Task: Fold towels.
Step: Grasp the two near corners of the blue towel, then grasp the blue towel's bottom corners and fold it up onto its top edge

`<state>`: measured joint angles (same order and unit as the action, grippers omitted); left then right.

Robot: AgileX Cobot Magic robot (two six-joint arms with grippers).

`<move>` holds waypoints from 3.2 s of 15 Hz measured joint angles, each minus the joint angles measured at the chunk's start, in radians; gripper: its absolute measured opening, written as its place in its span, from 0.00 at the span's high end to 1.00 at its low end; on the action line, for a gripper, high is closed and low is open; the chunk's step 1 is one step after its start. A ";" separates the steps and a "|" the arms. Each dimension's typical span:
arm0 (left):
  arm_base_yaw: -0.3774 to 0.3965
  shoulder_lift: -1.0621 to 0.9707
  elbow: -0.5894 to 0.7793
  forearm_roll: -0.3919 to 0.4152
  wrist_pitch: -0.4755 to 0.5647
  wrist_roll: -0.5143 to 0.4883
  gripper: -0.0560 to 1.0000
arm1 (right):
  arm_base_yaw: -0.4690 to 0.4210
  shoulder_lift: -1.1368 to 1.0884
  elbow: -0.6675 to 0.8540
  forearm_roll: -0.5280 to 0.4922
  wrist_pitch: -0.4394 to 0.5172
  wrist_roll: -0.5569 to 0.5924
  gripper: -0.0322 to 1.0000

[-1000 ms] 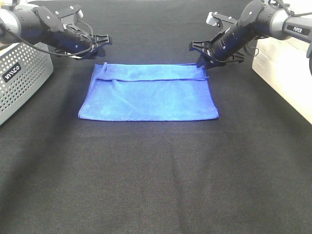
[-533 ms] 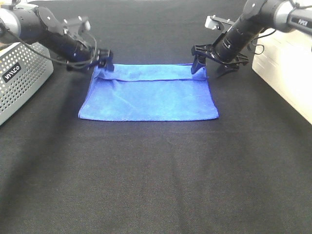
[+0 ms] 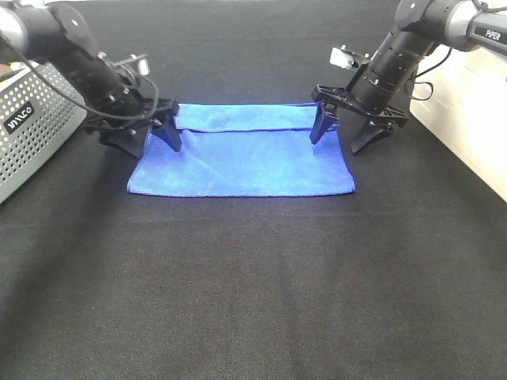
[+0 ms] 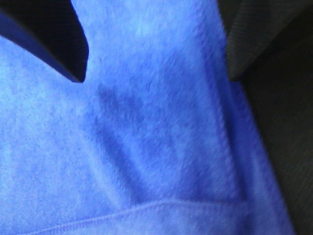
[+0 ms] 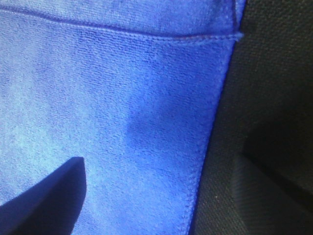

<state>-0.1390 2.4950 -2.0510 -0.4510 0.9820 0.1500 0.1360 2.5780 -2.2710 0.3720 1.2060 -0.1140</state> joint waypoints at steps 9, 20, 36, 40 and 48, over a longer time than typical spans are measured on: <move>0.043 -0.220 0.448 -0.011 -0.129 -0.015 0.24 | 0.000 -0.238 0.486 -0.014 -0.148 0.013 0.25; 0.000 -0.219 0.458 -0.079 -0.286 -0.017 0.24 | 0.000 -0.263 0.561 0.065 -0.313 -0.066 0.25; -0.022 -0.221 0.476 -0.103 -0.136 0.018 0.94 | -0.004 -0.246 0.561 0.112 -0.264 -0.056 0.97; -0.022 -0.328 0.657 -0.076 -0.134 0.035 0.94 | 0.000 -0.334 0.720 0.145 -0.234 -0.089 0.97; -0.022 -0.465 0.905 -0.071 -0.205 0.087 0.94 | 0.001 -0.480 1.030 0.185 -0.348 -0.162 0.97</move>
<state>-0.1610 2.0300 -1.1460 -0.5220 0.7770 0.2370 0.1370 2.0980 -1.2410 0.5570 0.8580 -0.2760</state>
